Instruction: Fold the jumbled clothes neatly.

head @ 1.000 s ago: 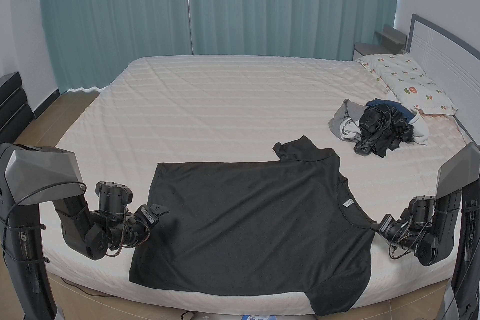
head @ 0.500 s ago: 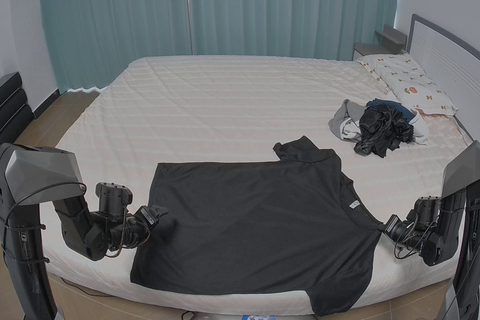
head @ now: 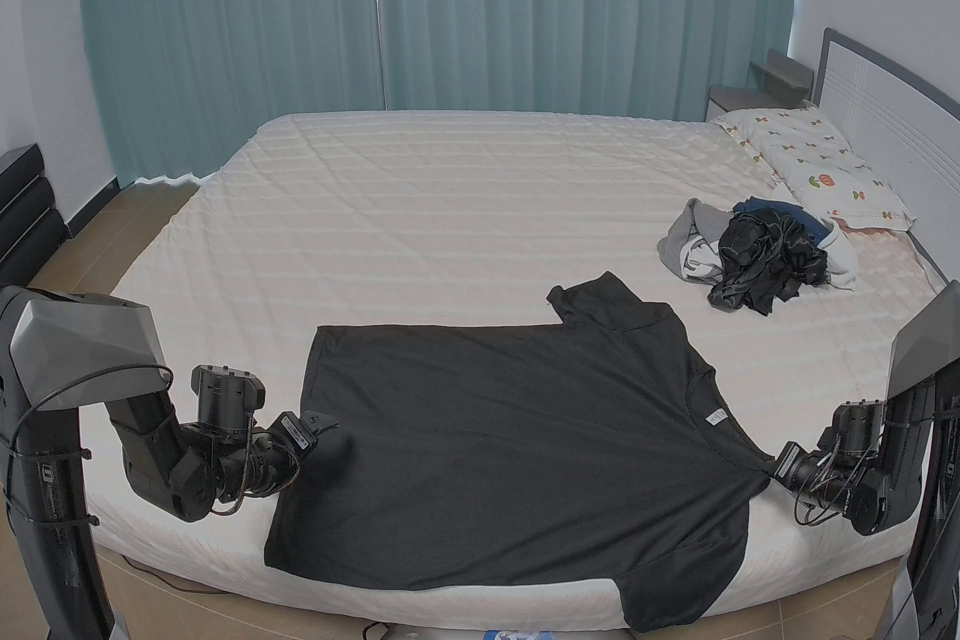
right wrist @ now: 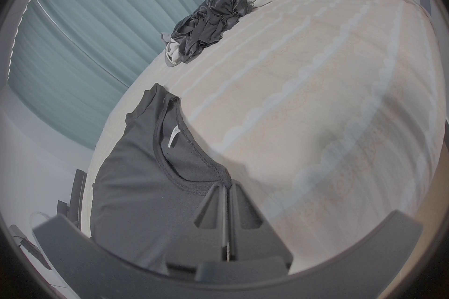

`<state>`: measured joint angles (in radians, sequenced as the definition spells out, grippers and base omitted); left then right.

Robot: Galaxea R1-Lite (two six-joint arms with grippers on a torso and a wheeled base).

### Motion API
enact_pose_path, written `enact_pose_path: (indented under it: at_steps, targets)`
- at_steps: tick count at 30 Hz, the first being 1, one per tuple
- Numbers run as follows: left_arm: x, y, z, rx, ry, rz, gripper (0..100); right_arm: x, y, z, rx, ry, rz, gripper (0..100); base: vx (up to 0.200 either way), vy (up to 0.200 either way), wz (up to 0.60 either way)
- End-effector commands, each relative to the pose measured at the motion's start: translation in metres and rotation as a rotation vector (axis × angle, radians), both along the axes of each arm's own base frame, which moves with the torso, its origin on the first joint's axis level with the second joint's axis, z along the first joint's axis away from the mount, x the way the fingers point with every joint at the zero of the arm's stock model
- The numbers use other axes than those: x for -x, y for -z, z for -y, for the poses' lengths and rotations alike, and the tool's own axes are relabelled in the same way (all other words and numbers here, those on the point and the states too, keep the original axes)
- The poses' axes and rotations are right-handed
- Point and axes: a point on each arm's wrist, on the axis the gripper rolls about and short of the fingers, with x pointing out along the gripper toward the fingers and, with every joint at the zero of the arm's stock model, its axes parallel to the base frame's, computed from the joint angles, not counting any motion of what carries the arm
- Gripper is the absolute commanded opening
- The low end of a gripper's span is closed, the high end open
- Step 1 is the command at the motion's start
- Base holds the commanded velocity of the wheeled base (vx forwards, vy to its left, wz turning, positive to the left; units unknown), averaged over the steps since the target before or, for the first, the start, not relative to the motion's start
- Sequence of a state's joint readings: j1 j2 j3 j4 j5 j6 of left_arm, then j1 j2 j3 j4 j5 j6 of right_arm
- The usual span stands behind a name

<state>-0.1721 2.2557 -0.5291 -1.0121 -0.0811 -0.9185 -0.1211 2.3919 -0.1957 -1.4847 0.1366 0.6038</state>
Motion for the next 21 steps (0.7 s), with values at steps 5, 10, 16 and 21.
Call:
enact_pose_path:
  at_steps: [5,10,16,21]
  targets:
    - [0.001,0.001,0.000,-0.006,0.005,-0.002,100,0.004,0.003,-0.003,0.007,-0.018,-0.022,0,0.000,0.000,0.00]
    - [0.007,0.004,-0.001,-0.054,0.043,-0.014,100,0.003,0.003,-0.003,0.007,-0.019,-0.013,100,0.000,0.000,0.00]
    - [0.016,-0.012,0.000,-0.051,0.047,0.033,100,0.004,-0.008,-0.006,0.005,-0.037,0.048,100,0.000,0.000,0.00]
    - [0.026,-0.036,0.000,-0.041,0.053,0.095,100,0.002,-0.029,-0.009,0.014,-0.053,0.128,100,0.000,0.000,0.00]
